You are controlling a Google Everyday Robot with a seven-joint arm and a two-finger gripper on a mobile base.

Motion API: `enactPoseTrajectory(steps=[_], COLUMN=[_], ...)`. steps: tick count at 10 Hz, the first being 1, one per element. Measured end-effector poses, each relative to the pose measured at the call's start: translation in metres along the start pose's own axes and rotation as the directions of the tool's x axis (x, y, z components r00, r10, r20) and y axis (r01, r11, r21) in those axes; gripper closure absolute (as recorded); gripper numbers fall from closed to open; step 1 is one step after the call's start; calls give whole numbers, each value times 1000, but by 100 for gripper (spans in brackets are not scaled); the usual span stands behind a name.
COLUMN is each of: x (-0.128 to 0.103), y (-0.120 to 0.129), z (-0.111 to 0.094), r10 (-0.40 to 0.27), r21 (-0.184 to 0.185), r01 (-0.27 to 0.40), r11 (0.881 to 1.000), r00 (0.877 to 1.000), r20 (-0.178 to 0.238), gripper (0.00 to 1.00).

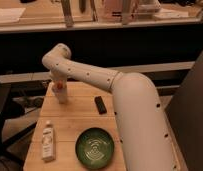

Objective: Place the pepper in the ceramic cup

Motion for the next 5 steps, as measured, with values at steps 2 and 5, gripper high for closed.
enactPoseTrajectory(steps=[2,5], x=[0,0], y=[1,1], z=[1,1], r10=[0,-2], r21=[1,4], r01=[0,2], r11=[1000,1000], r00=[1000,1000], r20=[-1,-1], gripper=[61,88])
